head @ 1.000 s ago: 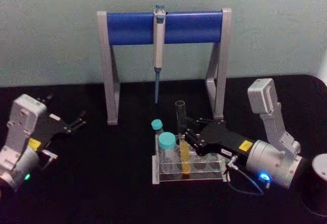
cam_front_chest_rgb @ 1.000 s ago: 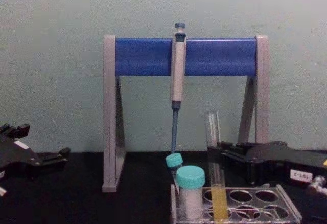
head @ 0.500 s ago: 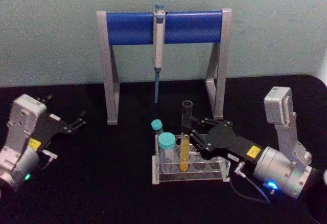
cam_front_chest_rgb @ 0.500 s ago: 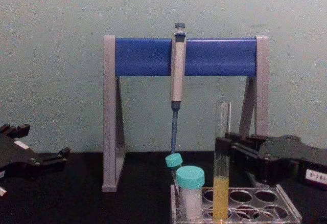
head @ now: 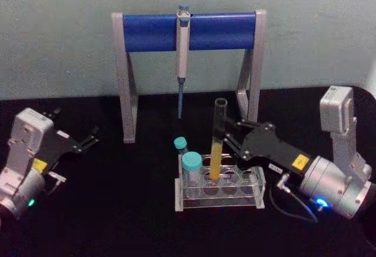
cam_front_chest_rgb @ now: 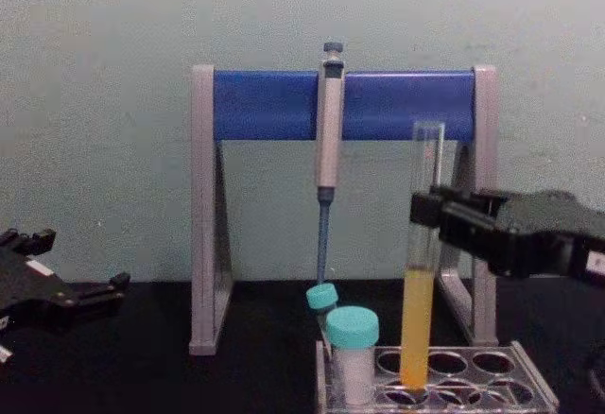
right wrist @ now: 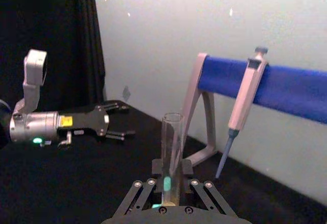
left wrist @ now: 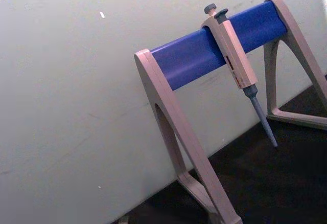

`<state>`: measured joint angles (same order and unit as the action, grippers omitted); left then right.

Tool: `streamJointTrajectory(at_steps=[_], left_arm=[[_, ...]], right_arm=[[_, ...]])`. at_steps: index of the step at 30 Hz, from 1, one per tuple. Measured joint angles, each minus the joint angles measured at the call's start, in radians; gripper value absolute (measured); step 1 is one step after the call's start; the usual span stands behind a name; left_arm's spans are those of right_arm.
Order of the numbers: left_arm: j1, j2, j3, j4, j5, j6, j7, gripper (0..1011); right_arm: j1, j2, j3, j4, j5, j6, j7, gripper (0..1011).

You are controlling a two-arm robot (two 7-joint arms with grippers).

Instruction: Pick up the test tube from the test tube rack, shake it, then place it back into the test tube rack.

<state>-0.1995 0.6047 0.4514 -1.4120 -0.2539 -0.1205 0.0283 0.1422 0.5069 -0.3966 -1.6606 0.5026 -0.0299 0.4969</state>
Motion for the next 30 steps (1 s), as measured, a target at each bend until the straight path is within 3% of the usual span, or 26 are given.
streamJointTrajectory(at_steps=[7,19,30], left_arm=[[0.0,0.0,0.0,0.0,0.0,0.0,0.0,1001],[0.0,0.0,0.0,0.0,0.0,0.0,0.0,1001],[0.0,0.0,0.0,0.0,0.0,0.0,0.0,1001]], right_arm=[[0.014,-0.001,0.013,-0.01,0.004,-0.006,-0.001,221],[0.074,-0.032,0.02,0.05,-0.006,-0.002,-0.017,221],[0.083,-0.04,0.02,0.063,-0.01,0.0,-0.018,221]])
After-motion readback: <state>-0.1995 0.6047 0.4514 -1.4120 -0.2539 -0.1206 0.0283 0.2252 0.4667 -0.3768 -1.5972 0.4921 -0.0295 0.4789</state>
